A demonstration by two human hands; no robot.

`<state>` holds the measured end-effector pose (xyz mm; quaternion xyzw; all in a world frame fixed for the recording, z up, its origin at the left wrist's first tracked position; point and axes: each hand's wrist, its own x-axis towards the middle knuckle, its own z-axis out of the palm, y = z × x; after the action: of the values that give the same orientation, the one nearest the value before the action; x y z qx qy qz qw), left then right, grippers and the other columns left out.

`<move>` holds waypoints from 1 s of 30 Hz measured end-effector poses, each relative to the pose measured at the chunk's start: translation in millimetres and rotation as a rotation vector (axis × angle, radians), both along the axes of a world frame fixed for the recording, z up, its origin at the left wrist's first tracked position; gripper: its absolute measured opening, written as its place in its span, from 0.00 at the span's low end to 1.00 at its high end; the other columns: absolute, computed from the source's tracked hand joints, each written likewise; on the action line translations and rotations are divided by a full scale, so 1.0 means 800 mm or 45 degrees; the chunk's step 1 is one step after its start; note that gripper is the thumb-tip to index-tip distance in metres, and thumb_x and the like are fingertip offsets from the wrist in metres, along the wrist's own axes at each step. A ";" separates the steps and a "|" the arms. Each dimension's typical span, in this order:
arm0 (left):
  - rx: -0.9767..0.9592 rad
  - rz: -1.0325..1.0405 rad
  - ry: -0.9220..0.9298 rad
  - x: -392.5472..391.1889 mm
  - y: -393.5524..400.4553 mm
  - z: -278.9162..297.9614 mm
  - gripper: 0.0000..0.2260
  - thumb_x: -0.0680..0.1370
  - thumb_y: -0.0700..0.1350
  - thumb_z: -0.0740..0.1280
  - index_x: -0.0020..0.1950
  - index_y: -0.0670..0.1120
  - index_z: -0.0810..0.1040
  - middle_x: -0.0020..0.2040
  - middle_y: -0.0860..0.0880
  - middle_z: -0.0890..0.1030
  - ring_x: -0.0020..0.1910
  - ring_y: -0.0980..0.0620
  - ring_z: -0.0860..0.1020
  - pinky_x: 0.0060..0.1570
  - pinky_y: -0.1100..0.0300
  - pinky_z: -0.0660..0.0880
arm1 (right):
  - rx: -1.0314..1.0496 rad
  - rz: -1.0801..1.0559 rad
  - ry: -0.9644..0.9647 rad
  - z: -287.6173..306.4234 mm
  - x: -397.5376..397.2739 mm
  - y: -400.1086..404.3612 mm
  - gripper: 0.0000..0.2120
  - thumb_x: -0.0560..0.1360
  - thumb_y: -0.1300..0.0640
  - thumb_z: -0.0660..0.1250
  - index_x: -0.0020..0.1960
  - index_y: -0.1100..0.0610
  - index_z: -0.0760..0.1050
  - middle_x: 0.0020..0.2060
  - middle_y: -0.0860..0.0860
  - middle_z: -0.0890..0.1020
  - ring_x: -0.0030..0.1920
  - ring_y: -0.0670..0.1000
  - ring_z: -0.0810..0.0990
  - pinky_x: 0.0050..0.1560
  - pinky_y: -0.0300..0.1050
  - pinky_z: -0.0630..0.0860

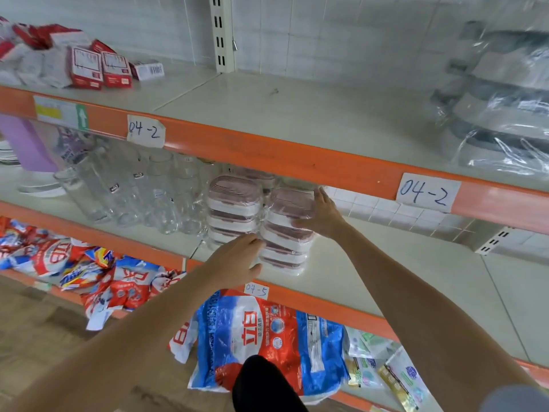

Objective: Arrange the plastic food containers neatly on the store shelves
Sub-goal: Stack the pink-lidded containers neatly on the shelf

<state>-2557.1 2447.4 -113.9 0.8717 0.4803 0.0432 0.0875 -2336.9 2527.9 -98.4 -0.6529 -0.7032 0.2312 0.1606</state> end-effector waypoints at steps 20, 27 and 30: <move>-0.271 -0.083 0.326 0.067 0.076 0.016 0.43 0.78 0.58 0.61 0.76 0.38 0.36 0.77 0.41 0.37 0.76 0.44 0.37 0.75 0.52 0.43 | 0.003 -0.435 0.300 -0.069 0.069 -0.123 0.34 0.57 0.39 0.78 0.49 0.56 0.64 0.43 0.49 0.67 0.36 0.45 0.66 0.30 0.34 0.63; -0.140 -0.229 0.532 0.088 0.103 0.006 0.44 0.77 0.54 0.64 0.76 0.38 0.35 0.77 0.40 0.37 0.76 0.44 0.39 0.73 0.53 0.39 | -0.180 -0.470 0.379 -0.106 0.113 -0.164 0.29 0.63 0.42 0.73 0.52 0.57 0.66 0.44 0.51 0.69 0.40 0.52 0.64 0.39 0.39 0.66; 0.112 -0.327 0.571 0.085 0.105 0.010 0.43 0.75 0.57 0.67 0.75 0.35 0.47 0.73 0.39 0.55 0.72 0.41 0.55 0.73 0.51 0.51 | -0.112 -0.580 0.325 -0.107 0.122 -0.176 0.31 0.60 0.42 0.78 0.49 0.63 0.70 0.39 0.52 0.70 0.37 0.51 0.66 0.32 0.36 0.65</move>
<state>-2489.2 2531.2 -105.5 0.9162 0.3708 -0.1418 -0.0543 -2239.0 2386.8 -184.0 -0.7663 -0.5016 0.2997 0.2674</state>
